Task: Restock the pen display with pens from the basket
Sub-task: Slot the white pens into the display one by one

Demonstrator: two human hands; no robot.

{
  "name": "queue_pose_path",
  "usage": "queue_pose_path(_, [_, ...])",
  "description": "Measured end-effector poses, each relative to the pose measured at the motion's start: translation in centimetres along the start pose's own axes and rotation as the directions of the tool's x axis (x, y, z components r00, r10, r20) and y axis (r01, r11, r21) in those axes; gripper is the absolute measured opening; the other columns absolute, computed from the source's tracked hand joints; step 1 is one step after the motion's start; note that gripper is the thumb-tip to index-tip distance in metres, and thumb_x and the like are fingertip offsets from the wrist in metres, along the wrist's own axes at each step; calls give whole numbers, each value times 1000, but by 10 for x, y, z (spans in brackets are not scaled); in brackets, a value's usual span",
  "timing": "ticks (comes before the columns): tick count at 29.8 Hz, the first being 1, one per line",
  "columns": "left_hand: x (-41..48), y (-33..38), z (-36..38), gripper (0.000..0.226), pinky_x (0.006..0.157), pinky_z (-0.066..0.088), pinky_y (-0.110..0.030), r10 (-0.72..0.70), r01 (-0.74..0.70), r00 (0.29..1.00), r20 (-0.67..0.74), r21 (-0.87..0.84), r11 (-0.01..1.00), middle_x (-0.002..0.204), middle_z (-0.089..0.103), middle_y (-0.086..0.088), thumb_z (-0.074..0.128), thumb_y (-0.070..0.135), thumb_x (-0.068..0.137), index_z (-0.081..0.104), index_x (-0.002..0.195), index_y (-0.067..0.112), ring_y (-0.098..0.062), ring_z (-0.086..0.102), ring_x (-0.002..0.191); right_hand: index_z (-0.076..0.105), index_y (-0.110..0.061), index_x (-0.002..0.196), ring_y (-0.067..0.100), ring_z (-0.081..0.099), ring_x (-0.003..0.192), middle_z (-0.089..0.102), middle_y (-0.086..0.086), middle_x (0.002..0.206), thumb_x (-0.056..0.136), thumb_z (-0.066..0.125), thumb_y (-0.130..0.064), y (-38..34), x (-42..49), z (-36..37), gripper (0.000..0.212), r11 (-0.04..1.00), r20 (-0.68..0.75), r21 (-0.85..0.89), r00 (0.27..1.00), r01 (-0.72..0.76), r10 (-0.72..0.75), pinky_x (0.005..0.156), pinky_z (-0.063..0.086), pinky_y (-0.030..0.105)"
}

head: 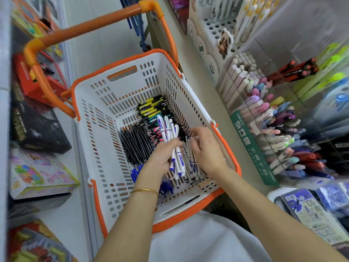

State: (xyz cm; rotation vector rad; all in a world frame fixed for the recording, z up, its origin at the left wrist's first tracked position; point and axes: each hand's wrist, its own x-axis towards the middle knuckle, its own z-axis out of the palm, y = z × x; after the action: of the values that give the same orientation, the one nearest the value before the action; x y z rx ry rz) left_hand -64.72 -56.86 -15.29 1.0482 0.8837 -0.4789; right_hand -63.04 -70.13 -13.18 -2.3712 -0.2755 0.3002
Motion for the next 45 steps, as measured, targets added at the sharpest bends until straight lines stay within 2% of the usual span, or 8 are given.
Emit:
queue_pose_path(2, [-11,18,10,13,50,44,-25,186,-188,982,-37,-77,979,62,47,-4,56,-3,88,56,88,10,-13,50,49,57,-20,101,14,57,92,61,0,102,99,44,-25,-13,-3,-6,14,931,-13,308,977,-196,211,82,51,37])
queue_pose_path(5, [-27,37,30,25,52,46,-25,420,-431,901,-110,-114,895,69,47,-4,58,-3,87,52,109,8,-13,49,58,60,-16,108,19,61,91,63,10,99,101,39,-38,-36,-13,-21,31,439,340,729,835,-525,433,78,54,37])
queue_pose_path(10, [-55,45,64,60,74,54,-42,626,-631,768,-132,6,776,82,61,0,69,29,57,55,111,8,-19,60,74,66,-10,104,22,65,89,71,8,90,99,42,-42,-57,-14,-31,40,-411,539,816,791,-406,289,94,48,46])
queue_pose_path(14, [-65,39,78,65,92,55,-47,684,-682,728,-44,61,729,110,70,-5,74,24,60,59,123,19,-20,69,102,65,-7,118,22,65,106,70,10,112,96,49,-32,-60,-1,-44,37,-545,545,770,786,-331,293,95,49,37])
queue_pose_path(24, [-75,37,90,47,89,55,-33,732,-733,680,40,69,677,99,74,1,73,9,63,67,110,10,-13,70,98,64,-11,124,25,72,86,72,14,103,88,49,-16,-67,4,-56,39,-632,376,758,901,-164,216,79,58,36])
queue_pose_path(29, [-79,35,96,27,81,52,-23,772,-775,631,78,105,623,84,74,9,76,11,64,70,87,24,-7,70,87,73,-14,82,19,72,70,74,7,79,99,40,-21,-73,0,-59,38,-577,280,814,918,-73,279,68,58,29])
queue_pose_path(39, [-81,43,95,37,68,52,-16,754,-757,653,63,29,653,80,70,17,74,4,81,62,96,36,2,67,77,69,-11,96,16,71,77,75,7,88,101,40,-27,-73,-15,-58,33,-424,412,869,845,-254,339,85,52,33])
queue_pose_path(45, [-78,41,83,11,63,54,-31,576,-551,798,180,-171,817,69,66,3,65,12,89,64,99,17,-15,62,66,66,-5,100,14,59,72,64,10,91,94,52,-13,-63,-8,-84,17,374,-22,909,872,-187,489,61,52,24])
